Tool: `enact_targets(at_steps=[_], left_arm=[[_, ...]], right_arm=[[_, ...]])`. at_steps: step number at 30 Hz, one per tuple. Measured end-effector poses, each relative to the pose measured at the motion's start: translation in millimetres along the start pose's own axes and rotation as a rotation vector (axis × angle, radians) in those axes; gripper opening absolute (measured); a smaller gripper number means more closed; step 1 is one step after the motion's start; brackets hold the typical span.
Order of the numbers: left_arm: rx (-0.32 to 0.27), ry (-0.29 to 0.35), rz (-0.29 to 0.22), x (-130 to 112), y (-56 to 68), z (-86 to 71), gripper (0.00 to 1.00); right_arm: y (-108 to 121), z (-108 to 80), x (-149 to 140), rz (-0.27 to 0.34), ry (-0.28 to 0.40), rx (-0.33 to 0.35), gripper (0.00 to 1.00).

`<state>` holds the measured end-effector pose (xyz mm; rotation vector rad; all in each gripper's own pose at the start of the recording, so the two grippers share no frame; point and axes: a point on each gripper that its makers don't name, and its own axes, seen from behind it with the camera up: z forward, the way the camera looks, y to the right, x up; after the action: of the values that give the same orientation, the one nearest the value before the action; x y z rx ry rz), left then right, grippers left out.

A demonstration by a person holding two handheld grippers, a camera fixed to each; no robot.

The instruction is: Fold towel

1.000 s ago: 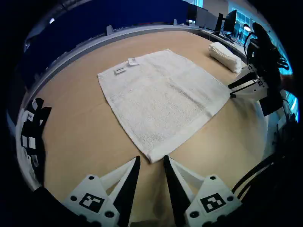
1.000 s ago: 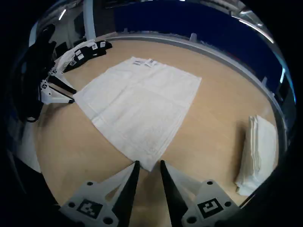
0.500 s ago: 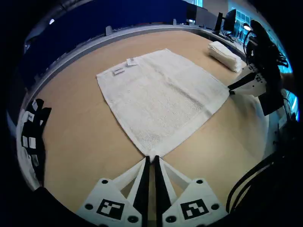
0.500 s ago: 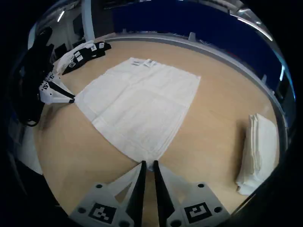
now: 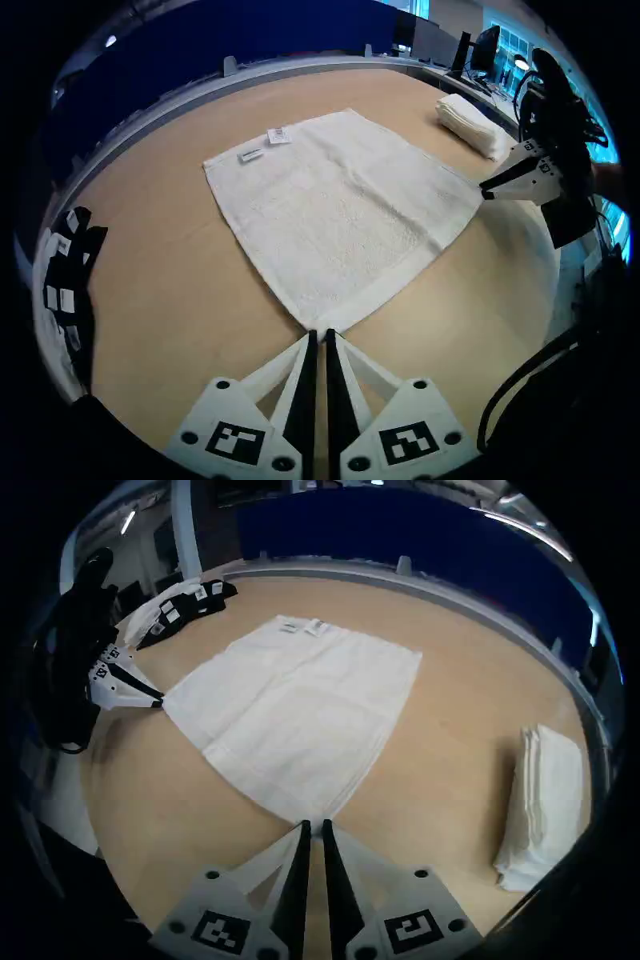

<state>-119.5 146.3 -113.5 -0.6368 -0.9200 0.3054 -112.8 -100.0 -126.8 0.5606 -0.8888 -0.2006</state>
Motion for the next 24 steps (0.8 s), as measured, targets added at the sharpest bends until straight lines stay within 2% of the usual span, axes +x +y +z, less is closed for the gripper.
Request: enact_targets(at_steps=[6, 14, 24], left_arm=[[0.013, 0.023, -0.026, 11, -1.8, -16.5, 0.08], [0.026, 0.067, -0.071, 32, -3.3, -50.1, 0.08], [0.046, 0.124, -0.088, 56, -4.1, -94.3, 0.07]], right_arm=[[0, -17.7, 15, -0.015, 0.025, -0.003, 0.11], [-6, -50.1, 45, -0.023, 0.084, -0.004, 0.11], [-19, -91.9, 75, -0.007, 0.151, -0.004, 0.11]])
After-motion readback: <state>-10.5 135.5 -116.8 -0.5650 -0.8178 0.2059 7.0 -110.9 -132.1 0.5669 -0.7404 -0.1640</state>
